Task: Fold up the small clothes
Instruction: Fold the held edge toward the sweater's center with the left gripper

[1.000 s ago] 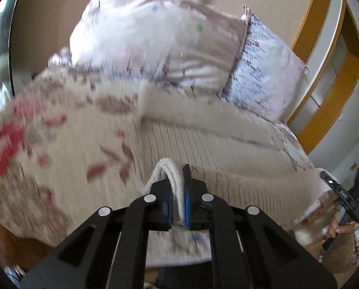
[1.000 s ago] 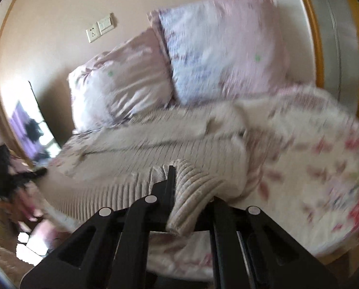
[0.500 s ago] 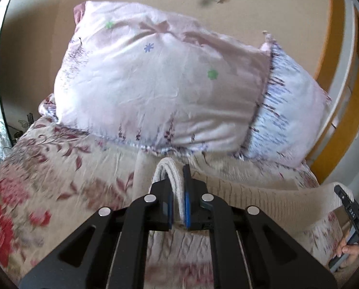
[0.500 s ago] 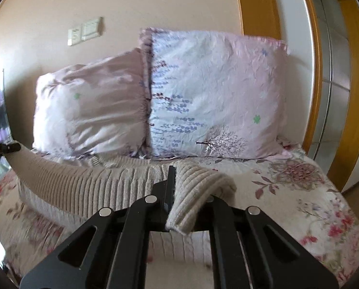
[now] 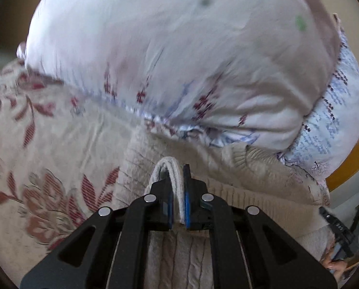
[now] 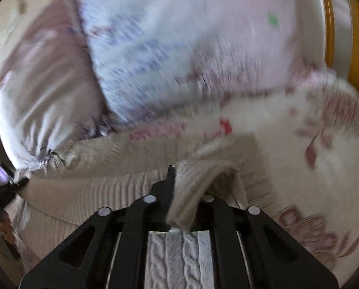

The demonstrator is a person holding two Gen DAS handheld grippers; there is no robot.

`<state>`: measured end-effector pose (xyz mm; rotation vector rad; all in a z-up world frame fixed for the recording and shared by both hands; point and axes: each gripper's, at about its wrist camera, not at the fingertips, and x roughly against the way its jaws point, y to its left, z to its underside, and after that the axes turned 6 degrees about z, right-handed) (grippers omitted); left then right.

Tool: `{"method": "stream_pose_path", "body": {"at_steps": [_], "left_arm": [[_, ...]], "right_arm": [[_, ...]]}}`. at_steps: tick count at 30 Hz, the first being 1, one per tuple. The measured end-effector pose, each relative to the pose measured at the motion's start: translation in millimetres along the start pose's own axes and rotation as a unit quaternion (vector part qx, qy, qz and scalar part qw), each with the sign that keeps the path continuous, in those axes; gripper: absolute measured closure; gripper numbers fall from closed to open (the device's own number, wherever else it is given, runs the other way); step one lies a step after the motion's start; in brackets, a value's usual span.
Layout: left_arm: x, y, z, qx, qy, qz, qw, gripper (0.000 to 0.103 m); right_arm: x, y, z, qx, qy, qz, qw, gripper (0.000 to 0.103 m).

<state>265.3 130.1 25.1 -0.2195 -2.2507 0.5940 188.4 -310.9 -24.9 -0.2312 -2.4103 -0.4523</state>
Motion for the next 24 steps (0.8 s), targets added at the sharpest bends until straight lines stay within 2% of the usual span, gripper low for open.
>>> {"method": "stream_pose_path", "body": {"at_steps": [2,4,5,6,7,9,10,11,13,16,18,20,24], "left_arm": [[-1.8,1.4,-1.2,0.002,0.000,0.002,1.0000,0.093],[-3.2,0.0,-4.2,0.000,0.000,0.006,1.0000,0.089],[-3.8,-0.9,-5.7,0.000,0.000,0.010,0.9999,0.081],[-4.5,-2.2,-7.3,0.000,-0.001,0.016,0.9999,0.076],[-4.6,-3.6,-9.2,0.002,-0.003,0.026,0.9997,0.066],[-1.5,-6.3,-12.4,0.006,-0.011,0.034,0.9994,0.056],[4.0,-7.6,-14.1,0.006,-0.022,0.028,0.9994,0.043],[11.3,-7.1,-15.1,0.003,-0.035,0.020,0.9992,0.037],[25.3,-6.6,-16.0,-0.011,-0.053,0.012,0.9985,0.037],[41.4,-1.6,-11.9,-0.026,-0.057,0.005,0.9981,0.038],[49.2,2.5,-5.0,-0.035,-0.049,0.000,0.9982,0.043],[53.9,8.1,4.2,-0.043,-0.036,-0.001,0.9985,0.053],[57.1,20.8,19.1,-0.039,-0.010,-0.006,0.9992,0.058]], "right_arm": [[-9.4,-5.5,-3.0,-0.028,0.019,-0.015,0.999,0.087],[-13.2,-8.6,-8.8,-0.047,0.029,-0.034,0.998,0.071],[-14.6,-10.1,-12.7,-0.062,0.032,-0.048,0.996,0.058],[-15.4,-10.9,-17.1,-0.071,0.034,-0.066,0.995,0.052],[-14.5,-10.5,-20.9,-0.077,0.031,-0.067,0.994,0.051],[-9.7,-10.4,-27.0,-0.080,0.020,-0.060,0.995,0.050],[-4.9,-10.8,-28.9,-0.080,0.011,-0.057,0.995,0.050],[2.8,-12.0,-29.0,-0.079,0.000,-0.054,0.995,0.050],[16.0,-14.9,-27.2,-0.071,-0.012,-0.044,0.996,0.050],[34.1,-21.6,-20.2,-0.050,-0.025,-0.019,0.998,0.051],[43.5,-29.2,-12.4,-0.037,-0.027,-0.004,0.999,0.055],[50.1,-36.9,-4.3,-0.031,-0.024,0.000,0.999,0.061],[52.9,-41.1,12.5,-0.012,-0.004,0.005,1.000,0.065]]}}
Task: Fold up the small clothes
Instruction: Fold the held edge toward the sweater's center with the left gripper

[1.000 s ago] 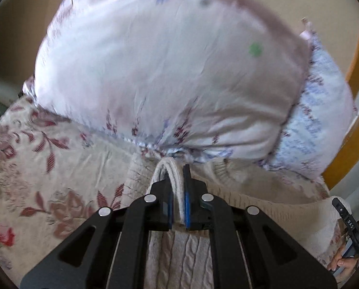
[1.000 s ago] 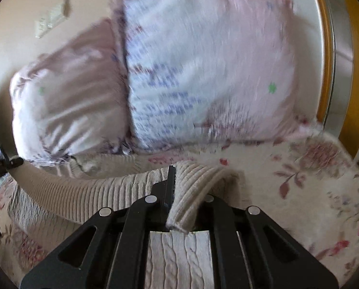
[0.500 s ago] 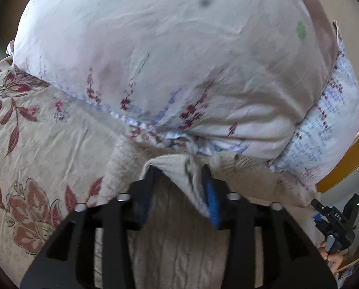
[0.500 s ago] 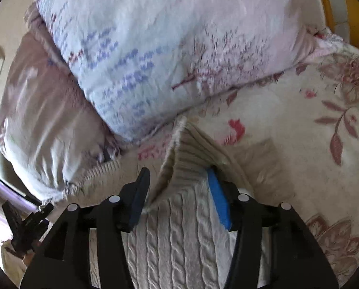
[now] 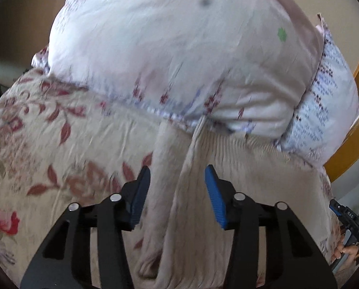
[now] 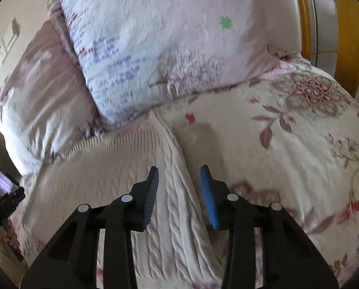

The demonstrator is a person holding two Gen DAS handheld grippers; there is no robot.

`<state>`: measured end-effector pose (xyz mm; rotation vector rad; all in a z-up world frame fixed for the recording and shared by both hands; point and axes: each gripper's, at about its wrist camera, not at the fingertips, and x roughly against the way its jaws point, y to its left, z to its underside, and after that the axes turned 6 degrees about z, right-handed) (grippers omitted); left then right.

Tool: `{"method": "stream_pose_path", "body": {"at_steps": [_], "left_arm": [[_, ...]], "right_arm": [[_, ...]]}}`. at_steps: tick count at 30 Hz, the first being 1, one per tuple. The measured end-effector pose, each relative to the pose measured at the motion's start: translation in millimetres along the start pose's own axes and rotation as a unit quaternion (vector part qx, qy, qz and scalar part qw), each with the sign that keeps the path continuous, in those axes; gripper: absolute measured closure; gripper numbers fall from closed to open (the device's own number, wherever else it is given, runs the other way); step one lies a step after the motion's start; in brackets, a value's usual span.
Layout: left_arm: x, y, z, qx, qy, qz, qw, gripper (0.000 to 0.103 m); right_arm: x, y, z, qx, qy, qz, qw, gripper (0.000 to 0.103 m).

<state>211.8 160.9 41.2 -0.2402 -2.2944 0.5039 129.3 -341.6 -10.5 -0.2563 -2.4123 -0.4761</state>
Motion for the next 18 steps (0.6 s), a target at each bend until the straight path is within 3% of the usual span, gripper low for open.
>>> {"method": "stream_pose_path", "body": {"at_steps": [4,7,9,18], "left_arm": [[-7.2,3.6,11.6,-0.002,0.021,-0.015,0.9997,0.064],[-14.1,1.3,17.7,-0.009,0.031,-0.018,0.9993,0.074],[-15.3,-1.1,20.0,-0.019,0.029,-0.024,0.9991,0.079],[-2.2,1.1,19.7,-0.019,0.022,-0.011,0.9995,0.103]], "right_arm": [[-5.0,4.4,12.0,0.025,0.015,0.015,0.999,0.067],[-14.6,8.5,18.3,0.049,0.024,0.039,0.998,0.089],[-15.6,11.0,22.0,0.060,0.019,0.043,0.997,0.093],[10.4,16.1,19.3,0.062,-0.014,0.039,0.997,0.094]]}}
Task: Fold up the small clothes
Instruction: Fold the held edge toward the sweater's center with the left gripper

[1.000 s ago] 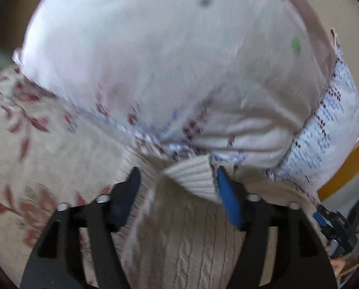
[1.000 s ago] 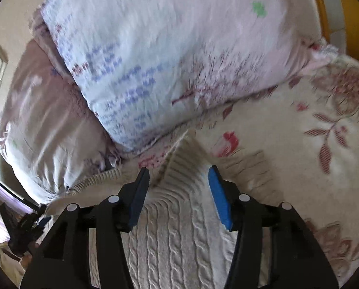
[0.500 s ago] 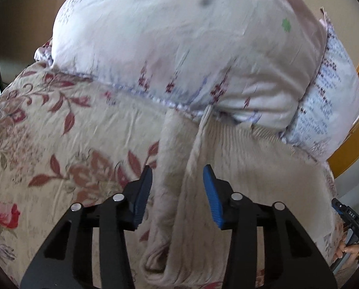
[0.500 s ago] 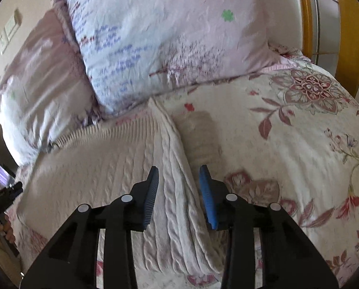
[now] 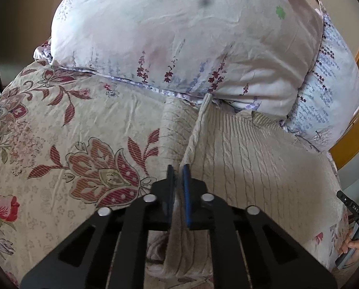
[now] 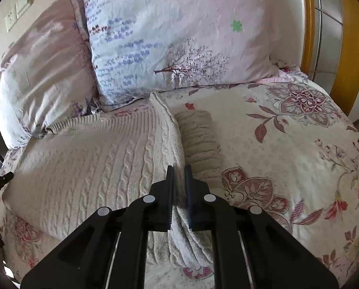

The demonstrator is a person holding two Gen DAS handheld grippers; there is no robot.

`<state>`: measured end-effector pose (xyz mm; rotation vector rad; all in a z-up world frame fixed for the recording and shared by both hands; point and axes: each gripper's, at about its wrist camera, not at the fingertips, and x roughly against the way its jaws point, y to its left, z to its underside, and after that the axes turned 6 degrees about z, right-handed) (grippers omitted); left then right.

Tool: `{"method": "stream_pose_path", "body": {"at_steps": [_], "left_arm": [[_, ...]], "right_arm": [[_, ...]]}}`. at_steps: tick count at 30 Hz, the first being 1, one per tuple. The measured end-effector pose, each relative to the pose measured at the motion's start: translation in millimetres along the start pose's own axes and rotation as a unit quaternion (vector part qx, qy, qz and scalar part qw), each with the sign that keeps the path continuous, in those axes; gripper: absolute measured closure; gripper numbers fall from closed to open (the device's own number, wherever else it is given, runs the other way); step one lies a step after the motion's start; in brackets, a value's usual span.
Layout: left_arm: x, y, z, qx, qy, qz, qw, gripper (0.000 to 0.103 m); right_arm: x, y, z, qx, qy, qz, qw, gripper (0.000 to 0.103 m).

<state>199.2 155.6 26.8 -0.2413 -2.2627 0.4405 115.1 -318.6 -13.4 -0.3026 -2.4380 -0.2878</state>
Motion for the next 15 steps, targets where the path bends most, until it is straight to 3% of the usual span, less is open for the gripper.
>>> {"method": "stream_pose_path", "body": {"at_steps": [7,10,12,13,15], "left_arm": [[10.3,11.9,9.0,0.009,0.000,-0.007,0.9999,0.103],[17.1,12.5,10.1,0.013,-0.011,0.016,0.9997,0.102],[19.2,8.4,9.5,0.004,-0.013,0.020,0.9997,0.087],[19.1,6.5,9.2,0.000,-0.013,0.017,0.9998,0.071],[16.1,1.5,9.2,-0.013,-0.009,0.001,0.9999,0.066]], "right_arm": [[2.2,-0.8,10.3,-0.005,0.014,0.007,1.000,0.094],[-1.7,-2.0,10.6,-0.010,0.017,0.005,1.000,0.094],[-3.8,-2.5,8.9,-0.014,0.021,0.001,1.000,0.093],[-4.4,-2.4,8.0,-0.014,0.023,0.001,1.000,0.093],[-4.4,-1.7,7.5,-0.014,0.024,-0.007,1.000,0.091]]}}
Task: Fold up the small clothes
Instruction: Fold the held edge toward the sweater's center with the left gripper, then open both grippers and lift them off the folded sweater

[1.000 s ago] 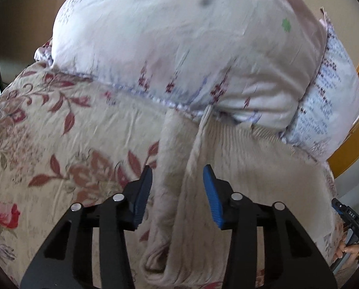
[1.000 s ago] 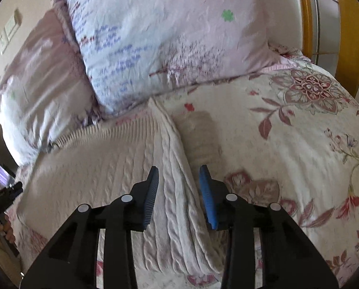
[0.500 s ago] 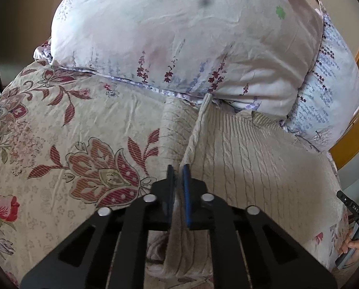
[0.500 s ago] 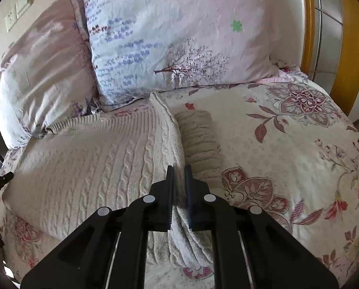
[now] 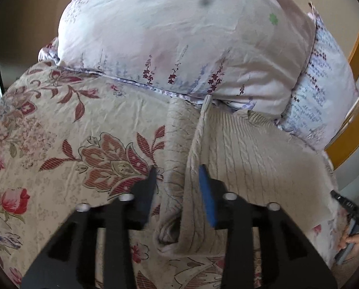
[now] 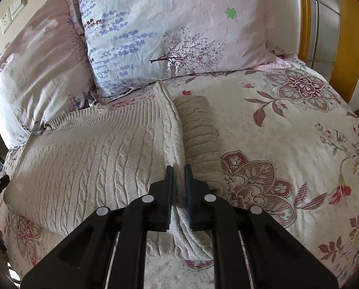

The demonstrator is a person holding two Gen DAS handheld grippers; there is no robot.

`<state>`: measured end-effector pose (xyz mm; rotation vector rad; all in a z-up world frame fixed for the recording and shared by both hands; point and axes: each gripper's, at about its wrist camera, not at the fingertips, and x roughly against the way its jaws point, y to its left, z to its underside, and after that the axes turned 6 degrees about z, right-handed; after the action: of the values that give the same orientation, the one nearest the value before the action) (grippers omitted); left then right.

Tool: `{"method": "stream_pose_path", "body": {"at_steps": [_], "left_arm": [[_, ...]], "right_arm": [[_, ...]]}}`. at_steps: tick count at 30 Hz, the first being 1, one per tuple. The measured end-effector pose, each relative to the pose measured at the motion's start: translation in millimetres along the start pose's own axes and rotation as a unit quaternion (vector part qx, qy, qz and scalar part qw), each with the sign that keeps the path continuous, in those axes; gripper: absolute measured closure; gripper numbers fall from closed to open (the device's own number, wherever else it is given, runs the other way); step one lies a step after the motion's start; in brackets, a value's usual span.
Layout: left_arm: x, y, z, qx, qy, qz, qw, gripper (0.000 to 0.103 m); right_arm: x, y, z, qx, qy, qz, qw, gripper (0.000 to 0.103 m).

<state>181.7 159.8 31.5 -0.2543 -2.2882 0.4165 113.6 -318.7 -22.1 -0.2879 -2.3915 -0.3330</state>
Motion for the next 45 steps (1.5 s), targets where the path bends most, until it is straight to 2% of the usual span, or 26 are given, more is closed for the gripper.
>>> {"method": "stream_pose_path", "body": {"at_steps": [3,5,6,8,15,21,23,24,27,28,29,30,32,35,37,39,42,45], "left_arm": [[-7.6,-2.5,2.5,-0.003,0.014,0.001,0.9999,0.066],[-11.0,-3.0,4.9,-0.004,0.018,0.003,0.9998,0.078],[-11.8,-4.1,5.9,-0.008,0.018,0.000,0.9998,0.078],[-10.2,-7.4,7.1,-0.017,0.013,-0.003,0.9998,0.085],[-0.2,-8.5,9.9,-0.022,0.008,-0.002,0.9997,0.096],[-3.1,-4.2,16.3,-0.024,0.009,-0.015,0.9996,0.100],[-3.0,-6.2,14.7,-0.026,0.009,-0.016,0.9995,0.098],[-1.6,-6.7,13.9,-0.025,0.007,-0.016,0.9995,0.097],[8.4,-10.2,11.4,-0.026,-0.017,-0.025,0.9992,0.079],[11.8,-12.8,11.2,-0.030,-0.027,-0.027,0.9988,0.071],[14.9,-16.9,11.8,-0.036,-0.036,-0.028,0.9983,0.068],[18.0,-24.7,12.8,-0.051,-0.047,-0.025,0.9973,0.066],[18.1,-38.9,15.0,-0.076,-0.051,-0.016,0.9956,0.056],[7.7,-52.9,18.7,-0.102,-0.035,-0.008,0.9942,0.053],[-5.9,-54.2,21.9,-0.105,-0.003,-0.006,0.9945,0.052],[-20.5,-51.5,25.2,-0.099,0.034,-0.010,0.9945,0.052],[-16.2,-49.1,22.4,-0.088,0.029,0.002,0.9957,0.050],[-10.5,-41.7,18.9,-0.058,0.030,0.022,0.9976,0.050]], "right_arm": [[-0.2,0.7,0.1,-0.001,0.007,-0.007,1.000,0.077],[-1.4,3.1,1.8,0.005,0.007,-0.004,1.000,0.077],[-2.3,5.1,3.2,0.011,0.007,-0.001,1.000,0.079],[-3.8,8.1,4.1,0.021,0.006,0.000,1.000,0.091],[7.2,0.3,0.1,0.004,-0.022,-0.003,1.000,0.092],[-10.7,-7.6,8.7,-0.009,0.006,0.018,1.000,0.092],[-9.1,-1.7,6.8,0.002,0.005,0.032,0.999,0.092],[-6.6,1.1,5.1,0.006,0.003,0.036,0.999,0.087],[7.7,8.8,2.1,0.013,-0.022,0.035,0.999,0.068],[13.2,12.5,1.6,0.018,-0.036,0.033,0.999,0.067],[19.6,18.6,1.2,0.031,-0.052,0.032,0.998,0.067],[22.1,23.2,0.6,0.042,-0.058,0.030,0.997,0.067],[22.5,34.1,0.7,0.063,-0.056,0.016,0.996,0.067],[10.0,44.3,1.2,0.080,-0.029,0.009,0.996,0.066],[-11.8,46.1,4.8,0.083,0.020,0.019,0.996,0.056],[-13.9,42.1,7.4,0.076,0.014,0.014,0.997,0.054],[-13.1,41.5,1.7,0.065,0.032,0.014,0.997,0.053],[-9.3,51.4,-2.2,0.072,0.028,0.015,0.997,0.049]]}}
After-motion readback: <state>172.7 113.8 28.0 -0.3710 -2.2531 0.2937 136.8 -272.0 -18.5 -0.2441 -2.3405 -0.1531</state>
